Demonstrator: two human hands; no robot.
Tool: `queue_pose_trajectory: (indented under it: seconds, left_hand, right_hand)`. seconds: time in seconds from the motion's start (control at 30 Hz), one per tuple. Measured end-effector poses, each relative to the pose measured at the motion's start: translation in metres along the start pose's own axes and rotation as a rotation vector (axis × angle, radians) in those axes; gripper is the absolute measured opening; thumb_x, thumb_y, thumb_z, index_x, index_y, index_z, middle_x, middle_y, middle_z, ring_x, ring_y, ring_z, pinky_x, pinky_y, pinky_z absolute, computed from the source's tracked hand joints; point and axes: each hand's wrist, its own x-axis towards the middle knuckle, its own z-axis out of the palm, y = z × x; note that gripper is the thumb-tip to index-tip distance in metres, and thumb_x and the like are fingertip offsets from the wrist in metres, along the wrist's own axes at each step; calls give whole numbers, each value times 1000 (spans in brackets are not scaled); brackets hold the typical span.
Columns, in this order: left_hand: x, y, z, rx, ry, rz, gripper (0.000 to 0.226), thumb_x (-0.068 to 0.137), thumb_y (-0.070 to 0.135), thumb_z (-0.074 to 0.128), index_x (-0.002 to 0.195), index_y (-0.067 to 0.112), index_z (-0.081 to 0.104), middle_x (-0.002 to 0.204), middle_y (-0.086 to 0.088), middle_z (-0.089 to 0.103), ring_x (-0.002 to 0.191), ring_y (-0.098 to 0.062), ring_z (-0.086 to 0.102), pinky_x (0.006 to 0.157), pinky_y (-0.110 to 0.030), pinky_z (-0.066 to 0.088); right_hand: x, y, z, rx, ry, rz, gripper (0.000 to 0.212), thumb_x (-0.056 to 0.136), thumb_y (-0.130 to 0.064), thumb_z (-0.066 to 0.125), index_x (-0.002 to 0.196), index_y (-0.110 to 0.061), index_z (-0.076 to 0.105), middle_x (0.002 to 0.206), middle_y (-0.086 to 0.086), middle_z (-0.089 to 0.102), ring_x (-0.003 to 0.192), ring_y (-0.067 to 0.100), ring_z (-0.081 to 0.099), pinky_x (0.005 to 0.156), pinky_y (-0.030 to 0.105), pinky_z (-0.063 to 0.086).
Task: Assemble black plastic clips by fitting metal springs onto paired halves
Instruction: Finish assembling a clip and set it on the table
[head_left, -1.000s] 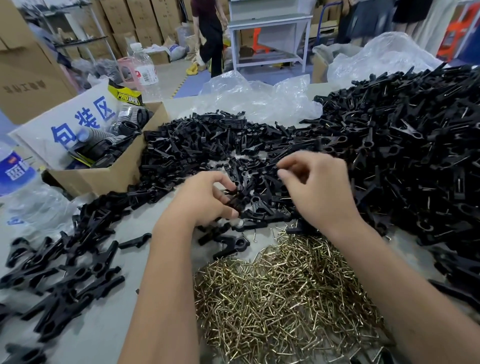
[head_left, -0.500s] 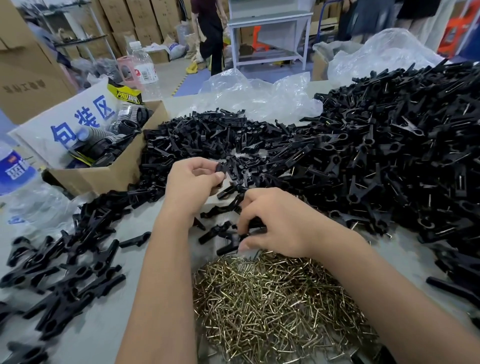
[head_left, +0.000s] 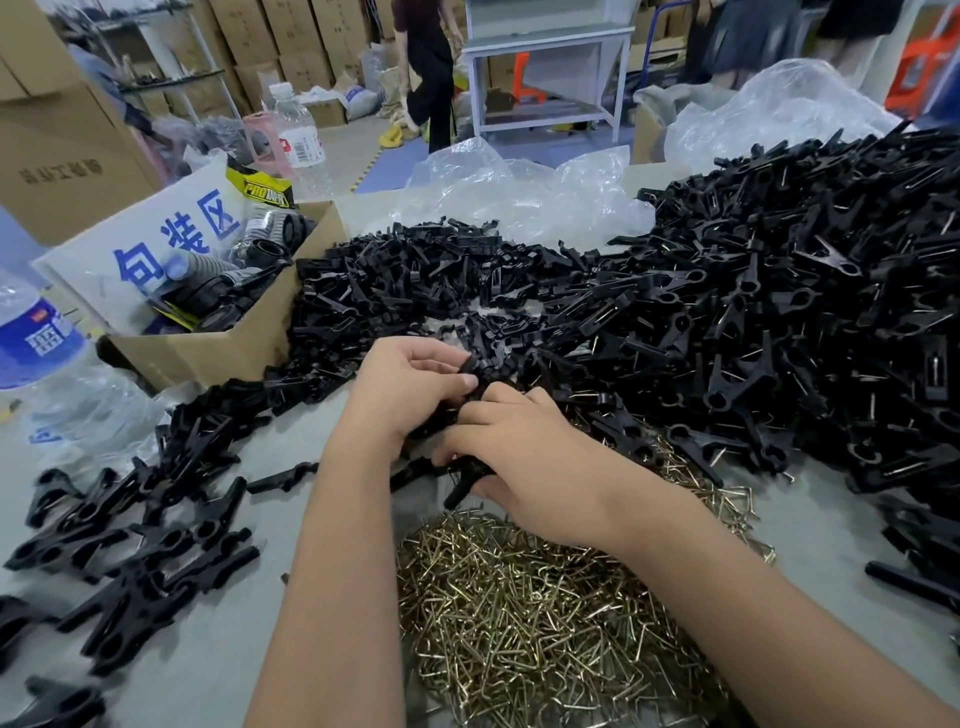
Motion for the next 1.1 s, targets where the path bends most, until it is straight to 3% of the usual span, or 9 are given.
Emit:
queue_pose_trajectory:
  seconds: [0.23,0.37,0.5,0.6,0.77,0.83,0.9,0.97,1.1]
  left_hand:
    - [4,-1,0,-190,109,41,12,87,8,81,98,12,78,71,-1,72,63,-13,68,62,-25,60]
    - [2,1,2,-261,106,34,21,89,12,82,109,10,74,79,-6,73,60,-15,71,57,-22,56]
    - [2,5,5,-322,96,50,36,94,9,75,122,28,67,92,-15,72,67,-19,73,63,-26,59]
    - [1,8,4,-376,44,57,31,97,0,66,122,18,71,84,-12,66,70,-21,73,66,-28,61]
    - [0,10,4,-421,98,67,28,97,-4,64,115,15,73,76,-6,65,70,-22,72,67,-29,60]
    - [2,10,2,-456,162,70,29,96,-5,64,116,14,73,79,-8,66,69,-21,71,67,-29,60]
    - [4,9,1,-487,212,76,29,96,-6,62,116,14,72,82,-10,65,65,-19,70,67,-29,60]
    - [5,8,0,-519,247,80,30,97,-6,61,117,13,71,85,-11,63,62,-18,69,65,-28,60]
    - [6,7,-2,-548,255,78,33,96,-8,59,118,14,71,85,-9,62,68,-23,69,67,-29,60]
  right_hand:
    - [-4,11,-3,251,48,18,28,86,-17,81,107,-29,66,98,-17,63,105,6,49,100,33,35]
    - [-11,22,-11,444,145,70,23,78,-27,91,97,-21,78,82,-13,69,81,2,61,74,12,46]
    - [-14,31,-16,588,309,120,11,83,-16,86,86,-24,78,74,-9,68,62,0,57,60,13,45]
    - [-15,37,-19,688,309,204,18,85,-10,84,80,-26,76,64,-10,68,54,-1,55,54,12,43]
    - [-17,42,-19,625,261,278,29,86,-42,83,68,-21,72,60,-3,67,51,3,51,51,21,43]
    - [-14,37,-15,427,314,248,26,87,-46,80,73,-26,71,65,-12,65,61,0,52,61,21,44]
    - [-9,24,-12,217,281,146,14,93,-40,73,102,-30,73,100,-17,70,97,2,53,86,29,44]
    - [-2,12,-4,107,141,33,32,101,-35,60,133,-34,63,136,-17,60,129,12,40,102,41,35]
    - [6,-3,2,21,-7,-59,34,107,-32,49,137,-42,62,143,-22,56,134,14,34,102,49,26]
